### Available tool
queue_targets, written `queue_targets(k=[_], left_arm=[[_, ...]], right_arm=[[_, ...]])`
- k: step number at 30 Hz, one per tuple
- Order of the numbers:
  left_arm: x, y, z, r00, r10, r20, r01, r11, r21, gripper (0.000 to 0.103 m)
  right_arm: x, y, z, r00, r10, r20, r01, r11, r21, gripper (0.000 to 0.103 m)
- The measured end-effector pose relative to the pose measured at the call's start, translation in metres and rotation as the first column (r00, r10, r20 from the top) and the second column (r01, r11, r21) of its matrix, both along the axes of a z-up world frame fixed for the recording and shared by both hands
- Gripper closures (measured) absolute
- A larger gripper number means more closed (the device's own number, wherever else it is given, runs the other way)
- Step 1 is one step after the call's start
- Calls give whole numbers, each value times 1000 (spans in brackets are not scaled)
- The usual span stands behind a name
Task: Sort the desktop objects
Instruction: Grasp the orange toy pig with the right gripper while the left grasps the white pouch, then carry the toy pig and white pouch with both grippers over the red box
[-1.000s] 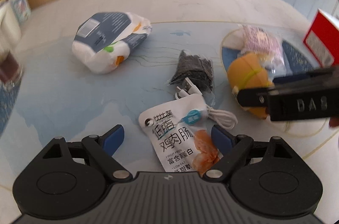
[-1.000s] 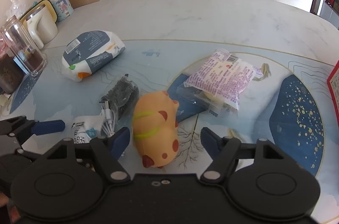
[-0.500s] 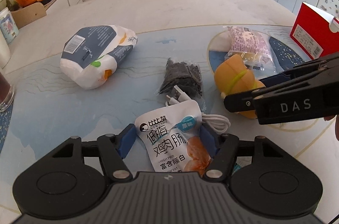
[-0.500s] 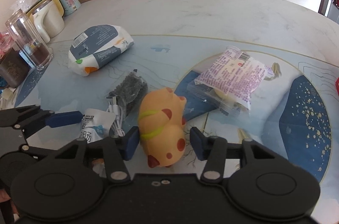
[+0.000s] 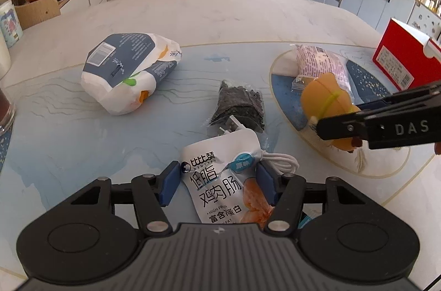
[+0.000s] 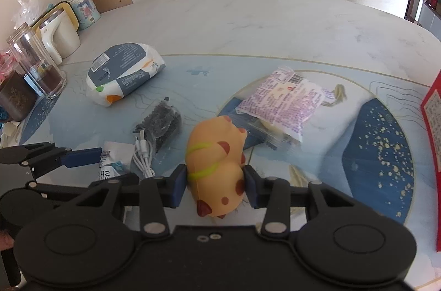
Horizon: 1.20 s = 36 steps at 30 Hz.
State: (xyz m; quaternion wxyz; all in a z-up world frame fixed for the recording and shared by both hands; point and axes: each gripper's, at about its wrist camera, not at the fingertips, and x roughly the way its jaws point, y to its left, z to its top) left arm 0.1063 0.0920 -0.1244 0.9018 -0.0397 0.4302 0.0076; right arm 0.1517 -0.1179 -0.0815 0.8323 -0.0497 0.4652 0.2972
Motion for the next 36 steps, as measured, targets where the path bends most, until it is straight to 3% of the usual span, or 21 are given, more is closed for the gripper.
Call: queue_targets(k=[21,36], left_arm=[[-22,9,9,999,37,2,-37,995,-87,46],[-32,-8,39,999,-15,49,22,989,-146,46]], right_arm=[[-27,-14,18,999,14,42,-13,1000,-29,61],[-42,-43,35,998,-30,46,31,1000,-6,61]])
